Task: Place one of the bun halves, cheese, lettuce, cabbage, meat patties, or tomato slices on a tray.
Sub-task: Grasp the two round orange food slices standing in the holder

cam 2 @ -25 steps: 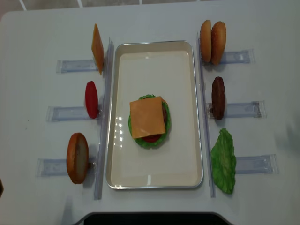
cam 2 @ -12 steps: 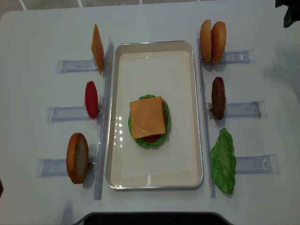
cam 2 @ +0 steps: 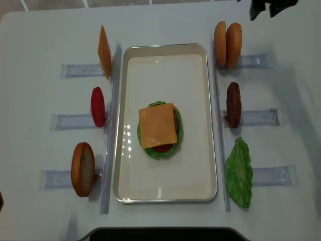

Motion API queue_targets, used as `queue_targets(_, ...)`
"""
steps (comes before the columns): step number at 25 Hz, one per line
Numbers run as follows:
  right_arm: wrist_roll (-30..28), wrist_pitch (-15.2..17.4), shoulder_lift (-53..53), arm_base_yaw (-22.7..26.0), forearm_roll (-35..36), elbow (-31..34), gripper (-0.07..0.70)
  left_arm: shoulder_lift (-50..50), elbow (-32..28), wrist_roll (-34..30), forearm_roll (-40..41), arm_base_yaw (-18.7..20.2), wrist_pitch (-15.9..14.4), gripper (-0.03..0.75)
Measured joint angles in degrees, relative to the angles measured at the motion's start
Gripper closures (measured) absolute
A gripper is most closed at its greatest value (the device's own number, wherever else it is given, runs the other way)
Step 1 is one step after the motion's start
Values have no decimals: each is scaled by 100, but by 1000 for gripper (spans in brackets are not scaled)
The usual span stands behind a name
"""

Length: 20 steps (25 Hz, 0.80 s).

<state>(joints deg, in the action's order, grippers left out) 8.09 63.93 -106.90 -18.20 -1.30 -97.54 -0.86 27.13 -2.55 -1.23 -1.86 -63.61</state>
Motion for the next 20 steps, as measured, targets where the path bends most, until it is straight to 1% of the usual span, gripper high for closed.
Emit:
queue_targets(3,329,-253,-44,-599,-19,-23,282,0,0,0,0,0,0,722)
queue_targets(6,439,-307,-183,-854,-25,-159,282,0,0,0,0,0,0,722)
queue_targets(10,458,-405,-423,-893,-69,-201,282,0,0,0,0,0,0,722)
queue_targets(15,458,-524,-697,-776,-247,-207,282,0,0,0,0,0,0,722)
queue_targets(20,458,-713,-919,-710,-482,-209,273,0,0,0,0,0,0,722)
